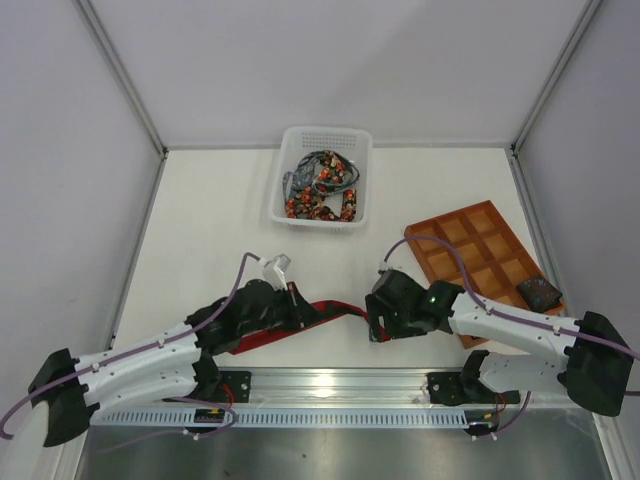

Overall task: Roll the ties
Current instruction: Flatten the tie

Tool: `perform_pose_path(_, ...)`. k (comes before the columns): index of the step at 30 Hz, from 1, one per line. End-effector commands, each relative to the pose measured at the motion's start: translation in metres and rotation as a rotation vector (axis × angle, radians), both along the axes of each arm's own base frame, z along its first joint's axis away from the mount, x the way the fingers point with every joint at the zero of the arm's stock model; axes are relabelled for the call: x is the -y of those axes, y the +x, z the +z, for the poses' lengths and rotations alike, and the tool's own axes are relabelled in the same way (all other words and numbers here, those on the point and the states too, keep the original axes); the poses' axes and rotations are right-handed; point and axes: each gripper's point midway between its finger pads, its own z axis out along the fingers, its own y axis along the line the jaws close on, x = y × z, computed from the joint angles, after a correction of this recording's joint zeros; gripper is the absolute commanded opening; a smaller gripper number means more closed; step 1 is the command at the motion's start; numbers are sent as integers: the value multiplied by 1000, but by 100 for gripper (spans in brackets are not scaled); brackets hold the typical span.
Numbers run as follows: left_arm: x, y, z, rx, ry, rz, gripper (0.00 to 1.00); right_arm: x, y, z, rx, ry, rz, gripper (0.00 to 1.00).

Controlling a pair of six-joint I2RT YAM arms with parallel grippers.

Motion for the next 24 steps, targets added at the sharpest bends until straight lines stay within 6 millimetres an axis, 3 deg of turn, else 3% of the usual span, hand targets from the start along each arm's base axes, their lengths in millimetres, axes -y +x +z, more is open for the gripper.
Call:
perform_pose_path(1, 11, 3, -7, -24, -81, 72, 0, 6, 2, -19, 37, 4, -200, 82)
perform_pose_path(2, 9, 3, -15, -34, -69, 84, 1, 12, -3, -31, 57, -25, -195, 82)
perform_pose_path(5, -2, 8, -31, -46, -10, 141, 1, 12, 2, -42, 128, -34, -192, 82)
perform_pose_path(7, -7, 15, -31, -30, -4, 186, 0, 7, 9, -39, 169, -25, -185, 80)
perform_pose_path(14, -31, 22, -62, -98, 73, 279, 1, -4, 21, -37, 244, -50, -79, 76)
perform_pose_path(20, -37, 16, -91, -204, 141, 299, 0, -11, 19, -47, 222, -38, -44, 62)
perform_pose_path(22, -40, 15, -97, -231, 156, 315, 1, -15, 20, -41, 204, -31, -39, 37)
perform_pose_path(23, -41, 14, -101, -235, 174, 314, 0, -17, 20, -37, 186, -19, -38, 12)
perform_pose_path(24, -44, 15, -103, -231, 189, 317, 0, -20, 20, -32, 167, 1, -36, 3)
